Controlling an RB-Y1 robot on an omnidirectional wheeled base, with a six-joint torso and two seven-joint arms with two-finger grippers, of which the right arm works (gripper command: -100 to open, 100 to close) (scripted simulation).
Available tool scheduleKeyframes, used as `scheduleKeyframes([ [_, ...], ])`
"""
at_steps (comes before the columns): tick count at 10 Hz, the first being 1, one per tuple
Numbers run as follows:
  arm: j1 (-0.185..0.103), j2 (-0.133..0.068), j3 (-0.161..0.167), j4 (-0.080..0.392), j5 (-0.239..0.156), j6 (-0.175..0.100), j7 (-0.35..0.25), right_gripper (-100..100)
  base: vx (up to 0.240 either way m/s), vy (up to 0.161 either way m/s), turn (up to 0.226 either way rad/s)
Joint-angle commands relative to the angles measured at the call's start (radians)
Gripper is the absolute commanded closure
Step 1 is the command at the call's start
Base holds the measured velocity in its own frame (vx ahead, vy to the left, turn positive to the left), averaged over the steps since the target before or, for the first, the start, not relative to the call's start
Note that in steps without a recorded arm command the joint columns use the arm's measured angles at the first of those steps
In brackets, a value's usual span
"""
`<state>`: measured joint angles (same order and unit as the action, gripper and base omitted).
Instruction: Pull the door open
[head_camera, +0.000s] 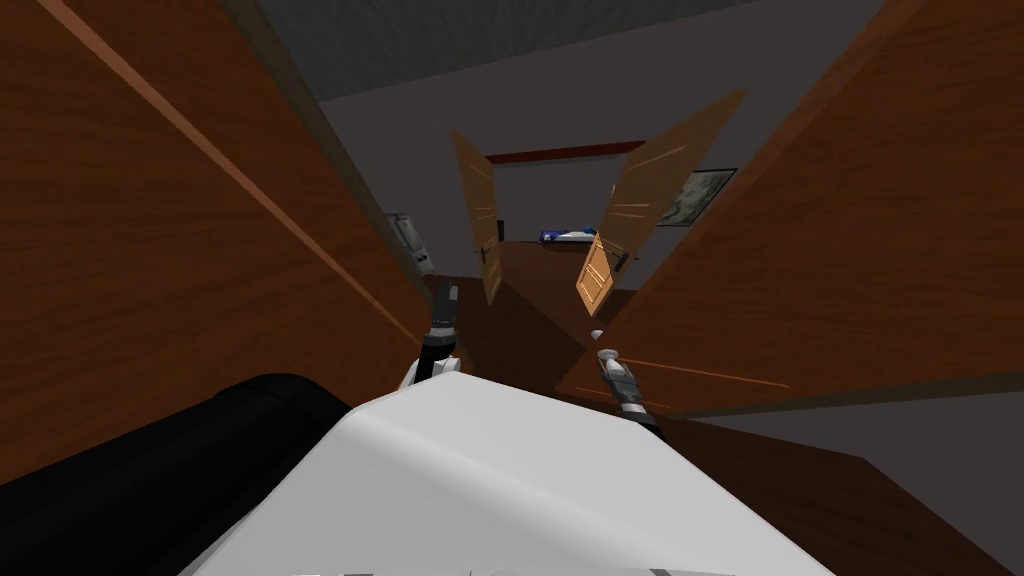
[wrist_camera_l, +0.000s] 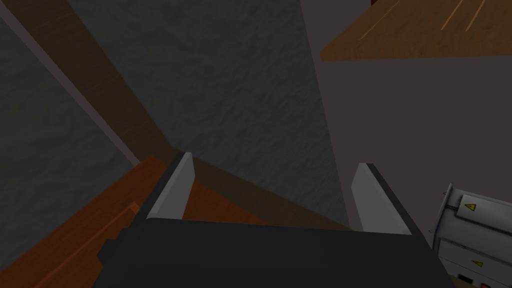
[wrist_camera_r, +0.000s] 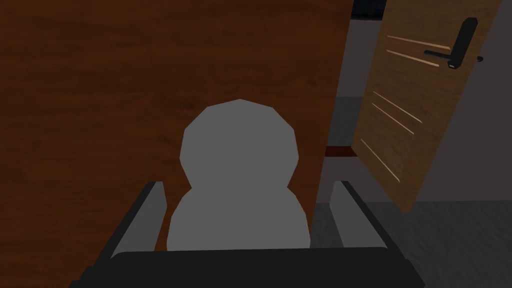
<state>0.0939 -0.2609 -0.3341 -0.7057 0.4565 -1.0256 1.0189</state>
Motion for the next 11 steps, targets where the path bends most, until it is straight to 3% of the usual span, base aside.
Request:
scheduleKeyframes([
  [1,0.001,0.002,0.001,0.0,0.001,0.001,0.002,100,-0.007,-0.001,-0.043],
  [6,0.001,0.002,0.001,0.0,0.001,0.001,0.002,100,-0.014,-0.001,0.0],
  [11,-0.006,-0.003,0.018,0.005,-0.036,0.01,-0.095,100,-0.046,-0.018,0.044],
])
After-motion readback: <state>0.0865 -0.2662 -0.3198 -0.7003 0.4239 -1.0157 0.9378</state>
